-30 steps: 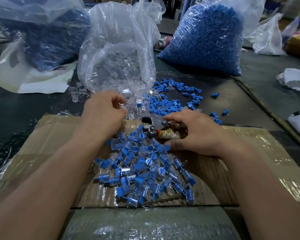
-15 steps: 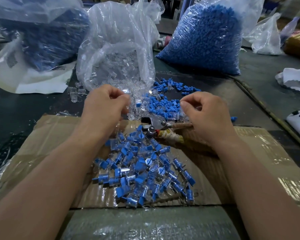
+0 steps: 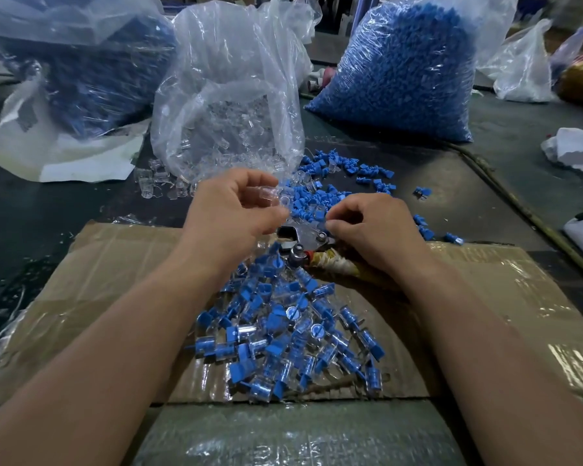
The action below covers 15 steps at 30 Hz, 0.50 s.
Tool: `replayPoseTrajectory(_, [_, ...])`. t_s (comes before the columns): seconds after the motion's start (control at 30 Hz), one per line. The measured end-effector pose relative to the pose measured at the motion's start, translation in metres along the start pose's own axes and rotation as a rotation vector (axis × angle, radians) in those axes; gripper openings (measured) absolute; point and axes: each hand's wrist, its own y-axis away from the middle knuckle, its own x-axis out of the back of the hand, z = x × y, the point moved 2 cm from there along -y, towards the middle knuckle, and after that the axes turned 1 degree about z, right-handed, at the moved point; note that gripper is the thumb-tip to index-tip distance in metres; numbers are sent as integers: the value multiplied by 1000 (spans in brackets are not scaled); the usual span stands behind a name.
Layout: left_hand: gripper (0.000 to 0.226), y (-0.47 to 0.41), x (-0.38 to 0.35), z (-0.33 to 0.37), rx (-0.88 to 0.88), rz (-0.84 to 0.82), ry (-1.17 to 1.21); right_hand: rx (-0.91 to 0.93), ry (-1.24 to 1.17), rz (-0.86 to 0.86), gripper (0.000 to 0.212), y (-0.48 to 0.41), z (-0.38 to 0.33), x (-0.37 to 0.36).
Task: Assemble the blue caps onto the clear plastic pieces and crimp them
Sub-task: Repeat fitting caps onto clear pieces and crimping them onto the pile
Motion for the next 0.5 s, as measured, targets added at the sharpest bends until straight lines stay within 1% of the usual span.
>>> replayPoseTrajectory(0.07, [29, 0, 0, 1, -17, -2, -21, -4, 8, 5, 17, 0, -1, 0])
replayPoseTrajectory(0.1, [32, 0, 0, 1, -21, -9, -18, -4, 13, 6, 18, 0, -1, -1])
replayPoseTrajectory(0.17, [36, 0, 0, 1, -19, -20, -9, 1, 29, 8, 15, 1, -2, -2])
replayPoseTrajectory(0.23, [35, -1, 0, 0, -2, -16, 13, 0, 9, 19, 5, 1, -3, -2])
replayPoseTrajectory(0.27, [33, -1, 1, 0, 14, -12, 31, 2, 7, 23, 13, 1, -3, -1])
replayPoseTrajectory(0.3, [30, -1, 1, 0, 28, -6, 44, 7, 15, 9, 25, 1, -3, -1])
replayPoseTrajectory(0.37, [22, -1, 3, 0, 41, 9, 52, 62, 75, -83, 44, 1, -4, -2])
replayPoseTrajectory(0.43, [19, -1, 3, 0, 46, 11, 54, 126, 126, -185, 52, 1, -6, -5])
replayPoseTrajectory(0.5, [18, -1, 3, 0, 45, 8, 51, 118, 115, -197, 50, 0, -5, -5])
